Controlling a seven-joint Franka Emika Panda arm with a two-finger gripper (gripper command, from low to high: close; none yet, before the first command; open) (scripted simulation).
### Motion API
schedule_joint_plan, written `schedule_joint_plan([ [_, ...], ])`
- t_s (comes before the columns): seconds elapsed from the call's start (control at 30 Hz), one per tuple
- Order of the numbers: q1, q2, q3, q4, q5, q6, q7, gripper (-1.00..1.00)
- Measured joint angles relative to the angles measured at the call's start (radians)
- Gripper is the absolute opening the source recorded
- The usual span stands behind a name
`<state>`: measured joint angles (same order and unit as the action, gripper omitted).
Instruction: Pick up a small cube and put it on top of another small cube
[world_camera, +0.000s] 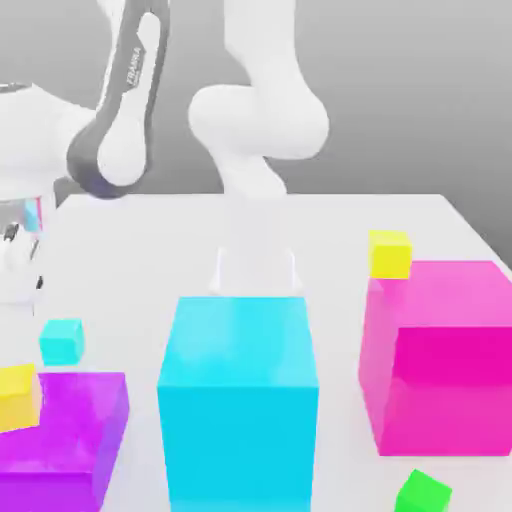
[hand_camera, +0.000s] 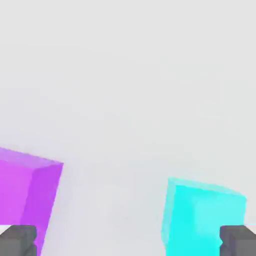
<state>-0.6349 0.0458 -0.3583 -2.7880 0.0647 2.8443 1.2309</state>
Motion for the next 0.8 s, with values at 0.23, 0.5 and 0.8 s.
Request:
schedule_joint_plan([
  [0.23,-0.167,0.238,0.236,0.037,0.231,0.184,-0.163,-1.0],
  [0.5,-0.148,0.209,0.21,0.03,0.204,0.162,-0.142,-1.0],
  [0.8,-0.008,-0.048,0.144,0.027,-0.073,-0.096,0.084,-1.0],
])
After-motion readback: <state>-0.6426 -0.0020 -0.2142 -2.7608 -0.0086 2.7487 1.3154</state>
